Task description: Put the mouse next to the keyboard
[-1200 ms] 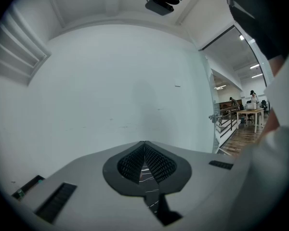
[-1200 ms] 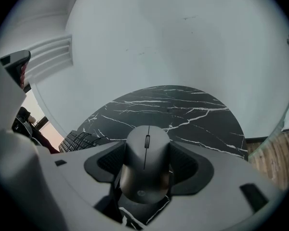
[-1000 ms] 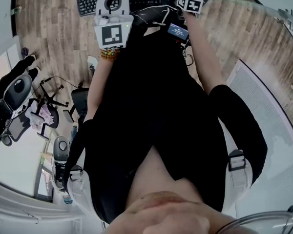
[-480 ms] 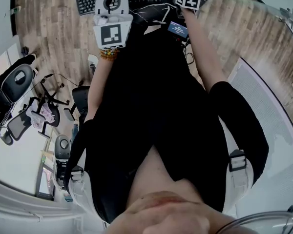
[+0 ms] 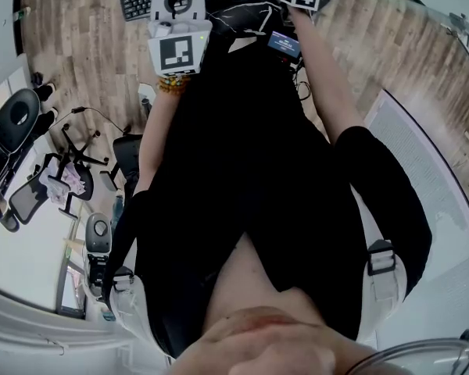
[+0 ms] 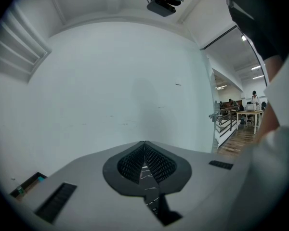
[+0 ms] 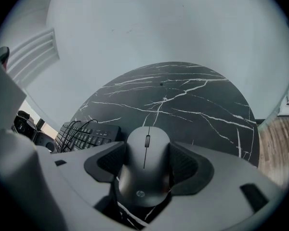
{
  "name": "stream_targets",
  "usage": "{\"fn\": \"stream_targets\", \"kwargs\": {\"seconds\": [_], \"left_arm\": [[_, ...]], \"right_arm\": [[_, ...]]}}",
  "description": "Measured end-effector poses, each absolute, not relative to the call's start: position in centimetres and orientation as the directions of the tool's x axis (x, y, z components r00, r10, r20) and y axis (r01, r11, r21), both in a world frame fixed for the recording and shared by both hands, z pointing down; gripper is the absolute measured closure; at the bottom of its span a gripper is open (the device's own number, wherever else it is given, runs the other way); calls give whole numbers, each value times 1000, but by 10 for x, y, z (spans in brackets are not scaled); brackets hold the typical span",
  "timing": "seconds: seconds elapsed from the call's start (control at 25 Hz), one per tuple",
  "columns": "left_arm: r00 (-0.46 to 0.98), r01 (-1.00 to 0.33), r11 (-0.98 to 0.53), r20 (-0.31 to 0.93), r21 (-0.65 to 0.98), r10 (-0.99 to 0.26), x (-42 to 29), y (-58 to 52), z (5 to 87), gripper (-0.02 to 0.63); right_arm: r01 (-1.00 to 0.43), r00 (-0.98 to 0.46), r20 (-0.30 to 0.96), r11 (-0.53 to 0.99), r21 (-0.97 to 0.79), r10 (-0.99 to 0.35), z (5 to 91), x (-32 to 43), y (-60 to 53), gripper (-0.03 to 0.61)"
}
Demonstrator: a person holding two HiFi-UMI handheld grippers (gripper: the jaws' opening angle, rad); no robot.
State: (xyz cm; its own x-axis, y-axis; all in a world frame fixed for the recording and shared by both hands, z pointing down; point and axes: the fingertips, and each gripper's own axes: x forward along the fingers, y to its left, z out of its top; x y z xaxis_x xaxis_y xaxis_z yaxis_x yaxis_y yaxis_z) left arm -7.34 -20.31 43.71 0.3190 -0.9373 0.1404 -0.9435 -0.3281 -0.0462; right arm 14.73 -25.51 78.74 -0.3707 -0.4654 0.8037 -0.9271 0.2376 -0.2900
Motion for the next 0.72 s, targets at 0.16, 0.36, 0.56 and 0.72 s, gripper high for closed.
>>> {"fn": "stream_targets", "kwargs": {"seconds": [0.16,0.36,0.56,0.72], "left_arm": [[315,-944,-326,153,-51,-937,-75,-203,437,600],[312,-944,-325,160,-63,-937,-77,-203,440,600],[311,-944,-324,163,-59,-936,-78,-204,441,600],[319,-942,-332,164,-57,-933,-76,-203,442,600]], "right_arm": [[-928,-370,811,227,-296,-453,790,147,-255,285],[-931,-360,818,225,-286,-449,793,149,-254,285],[-930,-339,832,288,-227,-439,793,146,-253,285],[-923,-344,836,317,-217,-427,791,146,-253,285]]}}
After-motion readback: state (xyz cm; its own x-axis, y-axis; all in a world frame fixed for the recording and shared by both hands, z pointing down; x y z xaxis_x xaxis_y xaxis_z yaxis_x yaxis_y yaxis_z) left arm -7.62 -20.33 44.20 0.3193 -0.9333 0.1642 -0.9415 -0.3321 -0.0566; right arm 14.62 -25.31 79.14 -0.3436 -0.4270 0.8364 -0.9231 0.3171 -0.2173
